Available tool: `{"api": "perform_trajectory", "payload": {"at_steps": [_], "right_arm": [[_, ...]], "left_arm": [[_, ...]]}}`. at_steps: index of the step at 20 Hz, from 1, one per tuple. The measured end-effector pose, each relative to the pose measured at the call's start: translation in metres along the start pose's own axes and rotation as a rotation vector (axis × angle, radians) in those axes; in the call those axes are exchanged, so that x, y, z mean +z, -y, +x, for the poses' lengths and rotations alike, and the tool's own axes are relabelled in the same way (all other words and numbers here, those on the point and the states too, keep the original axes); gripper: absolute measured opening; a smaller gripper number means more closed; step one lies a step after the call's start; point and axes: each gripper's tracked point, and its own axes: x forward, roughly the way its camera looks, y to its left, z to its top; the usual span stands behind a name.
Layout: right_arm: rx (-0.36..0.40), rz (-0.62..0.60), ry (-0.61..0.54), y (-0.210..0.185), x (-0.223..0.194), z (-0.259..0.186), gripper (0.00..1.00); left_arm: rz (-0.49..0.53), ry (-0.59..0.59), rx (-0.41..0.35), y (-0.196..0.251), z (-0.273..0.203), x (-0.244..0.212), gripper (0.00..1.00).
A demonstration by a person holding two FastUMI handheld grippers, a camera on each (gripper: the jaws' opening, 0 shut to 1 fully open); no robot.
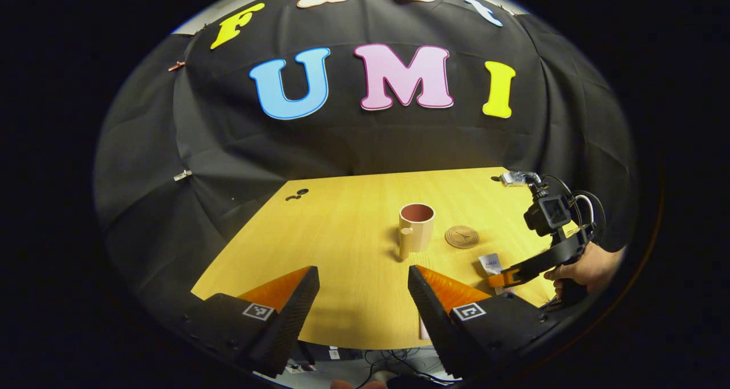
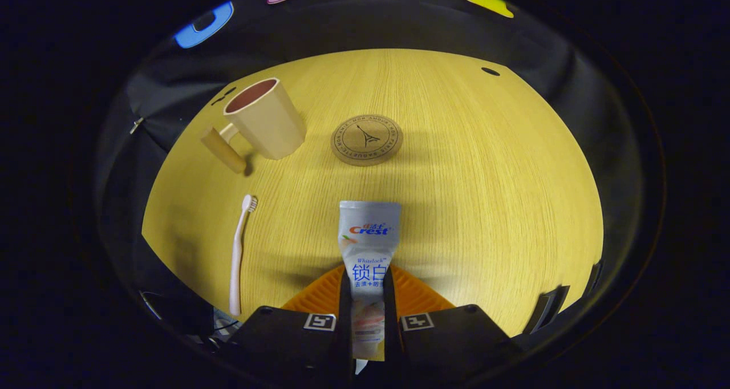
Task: Put the toothbrush and toothpaste on the desktop into the cup, then pick up the cup and place it on the coaster on the desktop.
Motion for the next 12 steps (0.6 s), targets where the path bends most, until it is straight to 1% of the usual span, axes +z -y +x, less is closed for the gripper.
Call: {"api": "perform_trajectory", "payload": {"at_steps": [1, 2, 4, 5, 7, 9, 12], "right_arm": [[0.018, -0.002, 0.019, -0.001, 0.003, -0.006, 0.27], [0.034, -0.004, 0.035, -0.001, 0.005, -0.012, 0.22], [0.072, -0.011, 0.056, -0.002, 0.009, -0.025, 0.22], [0.095, -0.013, 0.062, -0.003, 0.01, -0.032, 0.26], [0.128, -0.012, 0.075, -0.002, 0.013, -0.045, 0.26], [0.147, -0.013, 0.093, 0.002, 0.018, -0.056, 0.26], [0.17, -0.013, 0.114, 0.01, 0.028, -0.072, 0.26]], "left_arm": [[0.0, -0.016, -0.01, 0.006, 0.005, -0.005, 0.98], [0.0, -0.034, -0.018, 0.011, 0.009, -0.008, 0.98], [-0.001, -0.075, -0.032, 0.022, 0.02, -0.019, 0.97], [-0.001, -0.096, -0.039, 0.028, 0.025, -0.022, 0.96], [0.004, -0.127, -0.058, 0.037, 0.037, -0.034, 0.95], [0.018, -0.159, -0.079, 0.051, 0.049, -0.046, 0.94], [0.04, -0.199, -0.091, 0.063, 0.069, -0.059, 0.94]]}}
